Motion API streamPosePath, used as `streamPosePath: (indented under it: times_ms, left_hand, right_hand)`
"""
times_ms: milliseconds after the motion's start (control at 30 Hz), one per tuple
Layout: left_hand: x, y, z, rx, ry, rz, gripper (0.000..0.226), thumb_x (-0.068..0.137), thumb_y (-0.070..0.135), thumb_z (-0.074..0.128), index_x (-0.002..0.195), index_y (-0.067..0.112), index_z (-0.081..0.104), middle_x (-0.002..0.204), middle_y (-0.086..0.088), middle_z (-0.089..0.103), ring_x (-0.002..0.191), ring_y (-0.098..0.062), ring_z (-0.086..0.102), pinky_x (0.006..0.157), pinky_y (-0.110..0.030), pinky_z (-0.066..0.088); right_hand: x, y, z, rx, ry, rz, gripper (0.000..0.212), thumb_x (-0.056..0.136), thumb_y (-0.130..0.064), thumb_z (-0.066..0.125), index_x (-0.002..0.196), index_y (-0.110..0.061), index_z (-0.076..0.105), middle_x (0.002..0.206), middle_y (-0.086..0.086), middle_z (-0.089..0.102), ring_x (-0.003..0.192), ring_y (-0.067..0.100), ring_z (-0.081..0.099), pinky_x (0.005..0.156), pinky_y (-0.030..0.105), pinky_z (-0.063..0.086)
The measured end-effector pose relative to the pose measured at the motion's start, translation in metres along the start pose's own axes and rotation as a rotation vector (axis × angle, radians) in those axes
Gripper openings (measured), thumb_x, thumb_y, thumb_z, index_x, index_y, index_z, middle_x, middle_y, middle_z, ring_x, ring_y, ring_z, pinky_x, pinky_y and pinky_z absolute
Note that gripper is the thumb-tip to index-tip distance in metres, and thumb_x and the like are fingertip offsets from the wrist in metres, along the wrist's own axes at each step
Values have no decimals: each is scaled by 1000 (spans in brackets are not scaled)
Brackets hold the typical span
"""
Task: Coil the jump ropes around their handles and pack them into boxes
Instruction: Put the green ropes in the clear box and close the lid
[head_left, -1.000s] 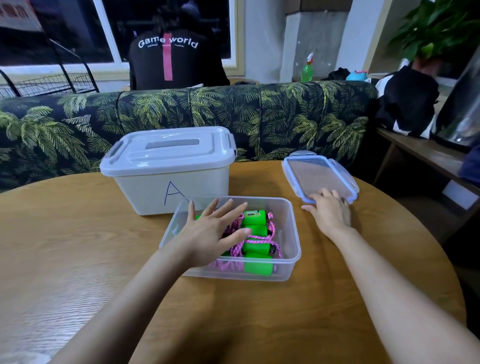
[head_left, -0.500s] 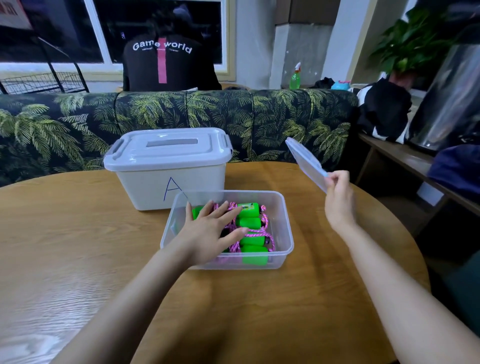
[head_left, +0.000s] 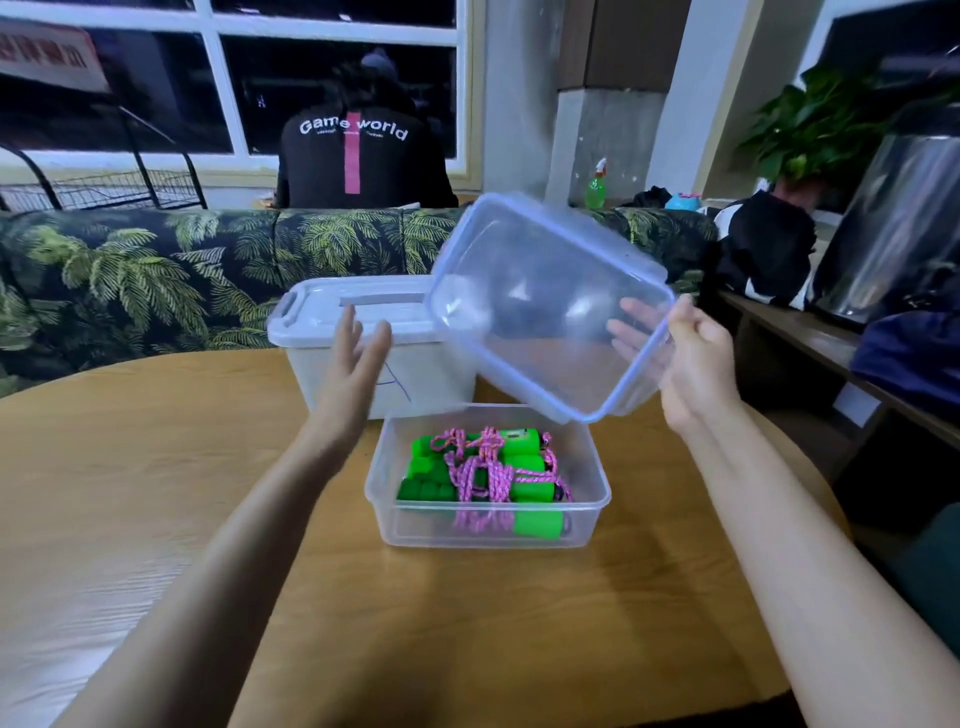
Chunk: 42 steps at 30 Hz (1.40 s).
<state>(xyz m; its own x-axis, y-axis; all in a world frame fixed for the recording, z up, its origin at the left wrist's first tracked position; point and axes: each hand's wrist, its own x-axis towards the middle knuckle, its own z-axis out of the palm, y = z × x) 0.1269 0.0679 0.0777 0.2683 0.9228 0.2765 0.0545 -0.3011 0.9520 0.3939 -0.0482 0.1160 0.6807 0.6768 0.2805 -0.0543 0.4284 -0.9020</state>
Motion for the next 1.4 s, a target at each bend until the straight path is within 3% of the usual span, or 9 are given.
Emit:
streamPosePath:
  times_ms: [133,300,400,467,600,767,967,1067,1400]
  left_hand:
    - [3,-5,-24,-204,-66,-94,104,70,84,54,156,34,23,152,13,40,132,-12,50,114,-38,33]
    - [-23,-25,-24,-98,48,-186,75,94,36,65,155,12,28,149,-2,47,129,-12,51,108,-29,38]
    - [-41,-39,-17,93,61,-136,52,97,13,62,144,0,44,124,16,56,103,10,56,83,-9,41]
    - [-46,-50,-13,211,68,-120,42,94,11,65,134,5,54,103,23,61,86,16,59,76,-11,45]
    - [-53,-59,-6,354,10,-173,56,75,57,61,119,22,57,110,0,67,98,-21,66,88,-43,54]
    - [-60,-64,-3,321,-7,-182,87,69,73,53,136,18,48,128,-1,59,117,-23,57,99,-45,49]
    - [-64,-57,-9,280,-18,-105,54,102,41,49,150,26,31,143,27,30,130,15,30,107,-14,25]
    - [-64,-61,-8,329,-88,-77,55,103,37,47,153,21,30,158,13,28,145,3,23,118,-21,20]
    - [-70,-48,-1,305,-72,-63,54,105,35,43,154,15,32,163,6,17,147,0,12,107,-15,13]
  right_hand:
    - [-2,4,16,-26,-115,181,23,107,-24,38,97,-8,51,93,8,73,68,22,74,68,35,62]
    - [1,35,29,-111,-148,384,28,104,-21,47,106,4,57,96,15,69,73,26,73,70,34,62]
    - [8,63,29,-396,-104,283,27,103,-17,51,111,6,63,109,24,68,86,23,65,82,33,55]
    - [13,78,29,-655,-126,207,27,102,-15,53,103,9,66,114,32,64,89,27,60,82,37,47]
    - [22,106,22,-925,-210,150,33,103,-19,48,99,9,65,92,20,65,83,30,56,72,37,40]
    - [21,113,8,-1051,-315,170,47,104,-32,47,140,-1,50,144,14,52,133,34,47,108,45,39]
    - [-40,77,-4,-1107,-399,27,61,102,-53,36,156,-28,25,164,-10,14,153,21,1,121,48,10]
    - [-72,73,-11,-1204,-537,16,62,97,-61,29,155,-39,21,160,-24,6,151,10,-11,120,51,10]
    - [-91,79,-16,-911,-483,-27,52,98,-43,46,148,-29,41,161,-8,26,151,4,-1,115,24,6]
